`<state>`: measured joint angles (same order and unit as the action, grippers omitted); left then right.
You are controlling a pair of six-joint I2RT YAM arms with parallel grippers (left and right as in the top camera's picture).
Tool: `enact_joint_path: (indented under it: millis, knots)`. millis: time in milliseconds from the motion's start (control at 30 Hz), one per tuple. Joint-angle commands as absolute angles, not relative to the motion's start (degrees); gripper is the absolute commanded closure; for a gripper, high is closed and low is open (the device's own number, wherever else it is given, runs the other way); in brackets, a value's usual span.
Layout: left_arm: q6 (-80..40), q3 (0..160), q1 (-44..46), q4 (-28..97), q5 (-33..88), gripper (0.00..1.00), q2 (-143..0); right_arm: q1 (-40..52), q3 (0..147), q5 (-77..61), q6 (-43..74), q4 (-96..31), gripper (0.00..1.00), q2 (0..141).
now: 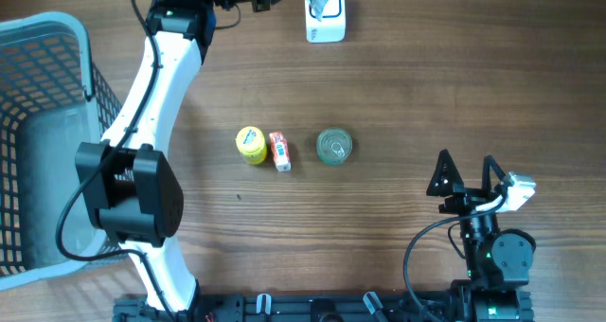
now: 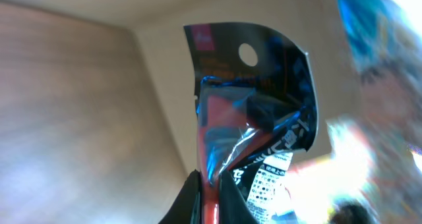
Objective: Scan the item barcode
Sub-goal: 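Hold the package up in front of the white scanner with left gripper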
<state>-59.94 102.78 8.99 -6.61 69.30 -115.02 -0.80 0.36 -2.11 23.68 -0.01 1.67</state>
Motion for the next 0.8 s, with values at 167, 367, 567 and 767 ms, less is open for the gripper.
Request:
enact_joint_path:
  millis: [167,367,567,767]
  knots:
    - [-28.23,103.18,21.32,19.75,9.32,0.96,-114.32,-0.6,0.3,-2.66,22.63,0.08,0.0,1.34]
    - [-16.16,103.18,27.35,20.16,-12.95,0.96,-114.39,-0.6,0.3,-2.68,22.63,0.08,0.0,1.34]
    - [-0.27,103.18,23.49,19.11,-19.2,0.96,-117.1,-0.6,0.3,-2.66,22.63,0.08,0.0,1.34]
    - [14.79,103.2,24.16,14.83,-20.47,0.96,-121.78,-0.6,0.3,-2.66,22.63,0.08,0.0,1.34]
